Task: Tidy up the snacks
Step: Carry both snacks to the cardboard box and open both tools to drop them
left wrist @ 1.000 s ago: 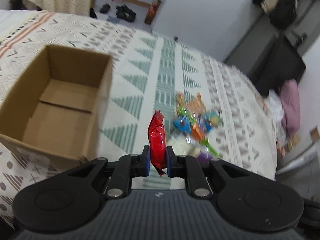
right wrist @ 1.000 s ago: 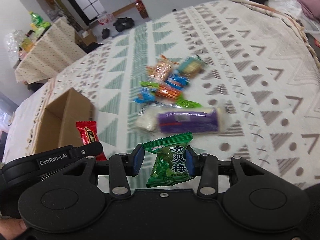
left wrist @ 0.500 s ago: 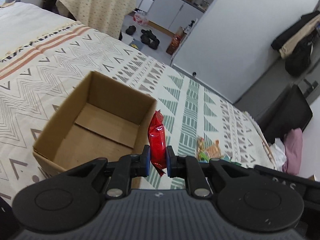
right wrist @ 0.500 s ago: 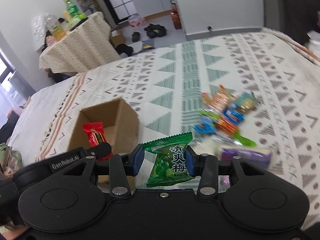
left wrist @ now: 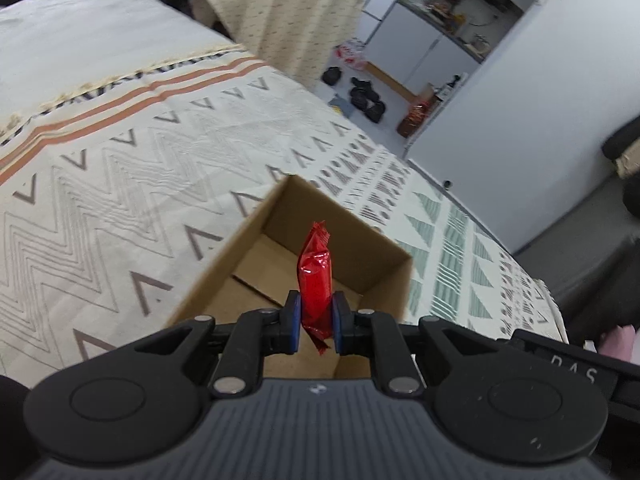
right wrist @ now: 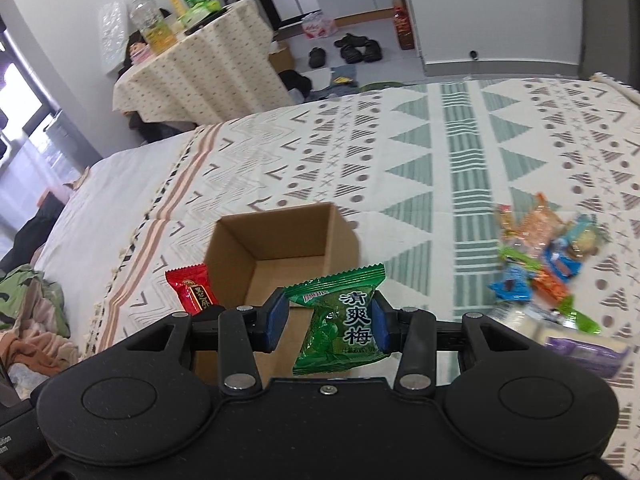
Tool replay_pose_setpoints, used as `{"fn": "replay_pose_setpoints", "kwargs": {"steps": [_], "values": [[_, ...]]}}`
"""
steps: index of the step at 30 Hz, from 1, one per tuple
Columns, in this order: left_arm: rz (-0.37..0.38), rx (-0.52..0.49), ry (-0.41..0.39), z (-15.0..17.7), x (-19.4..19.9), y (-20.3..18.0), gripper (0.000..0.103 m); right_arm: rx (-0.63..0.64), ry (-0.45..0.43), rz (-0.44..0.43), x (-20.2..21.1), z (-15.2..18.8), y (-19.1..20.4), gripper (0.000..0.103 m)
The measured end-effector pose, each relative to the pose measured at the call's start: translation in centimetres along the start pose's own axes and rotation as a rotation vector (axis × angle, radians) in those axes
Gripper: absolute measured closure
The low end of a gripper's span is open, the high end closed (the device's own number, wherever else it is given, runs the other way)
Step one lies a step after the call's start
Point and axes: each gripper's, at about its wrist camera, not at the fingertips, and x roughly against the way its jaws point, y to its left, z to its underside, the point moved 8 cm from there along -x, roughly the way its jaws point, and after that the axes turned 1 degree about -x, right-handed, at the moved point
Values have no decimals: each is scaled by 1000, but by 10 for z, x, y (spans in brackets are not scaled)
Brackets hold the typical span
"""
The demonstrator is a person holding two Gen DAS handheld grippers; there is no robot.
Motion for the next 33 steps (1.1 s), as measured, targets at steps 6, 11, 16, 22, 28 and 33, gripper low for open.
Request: {"fn": "replay_pose_setpoints", "kwargs": {"steps": [6,11,16,22,28,33], "values": [[-71,52,-38,-9,3,13,81,-18,43,-61,-19,-2,19,61],[-113,68,-29,-7,3,17,51,-14,47,-95,-27,-8,29,60],[-155,86,-22,-5,3,20,35,-28,55,-145,-33,-10,35,57],[-187,42,-25,0,3,8,23,-57,42,-141,-24,-9,17,48],[-190,-23,-8,11,5,-14,15,-74,12,-85,0,-1,-13,35],[-185,-111,3,22,15,-42,9,-104,-36,-58,22,5,-41,27]]}}
